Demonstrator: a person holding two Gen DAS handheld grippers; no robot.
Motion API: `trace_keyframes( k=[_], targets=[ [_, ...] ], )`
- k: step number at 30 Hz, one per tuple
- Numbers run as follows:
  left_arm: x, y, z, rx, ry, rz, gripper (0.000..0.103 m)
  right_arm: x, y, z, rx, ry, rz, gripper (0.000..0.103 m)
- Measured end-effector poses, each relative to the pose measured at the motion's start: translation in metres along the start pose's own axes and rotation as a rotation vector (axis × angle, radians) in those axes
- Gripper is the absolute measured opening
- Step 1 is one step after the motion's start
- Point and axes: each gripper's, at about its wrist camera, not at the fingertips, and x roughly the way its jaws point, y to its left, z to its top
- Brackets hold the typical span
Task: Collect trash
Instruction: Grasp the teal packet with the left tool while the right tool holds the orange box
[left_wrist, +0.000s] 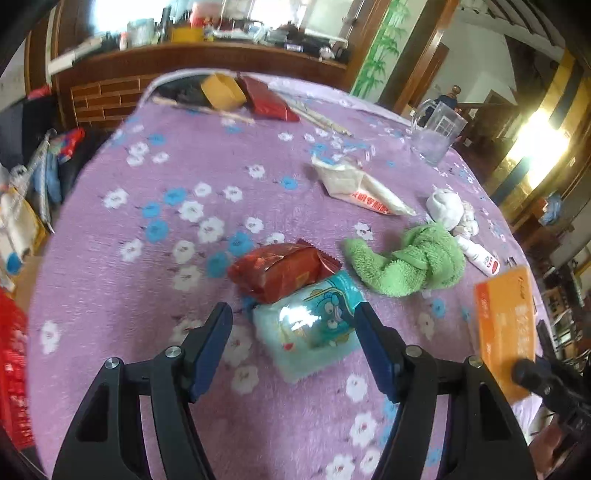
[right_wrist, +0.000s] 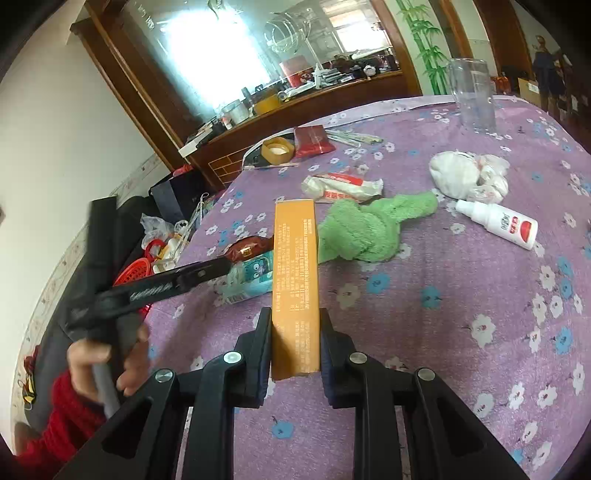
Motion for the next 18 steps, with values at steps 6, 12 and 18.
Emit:
trace_keyframes(
  k=[6,12,18],
  targets=[
    [0.013,-0.014,-0.013,0.055,0.043,-0.062,0.067,-0.006,-0.011,-0.003,0.029,-0.004,0.006,0.024],
    [-0.008,-0.068,-0.045,0.242,0.074,-0.151,0.067,-0.012,-0.02,-0.006,0.048,-0.015,0.016,0.024],
    [-0.011,-0.096,-0.047,0.335,0.043,-0.032,0.075,-0.017,-0.029,-0.009,0.075,-0.027,0.004,0.024]
  ],
)
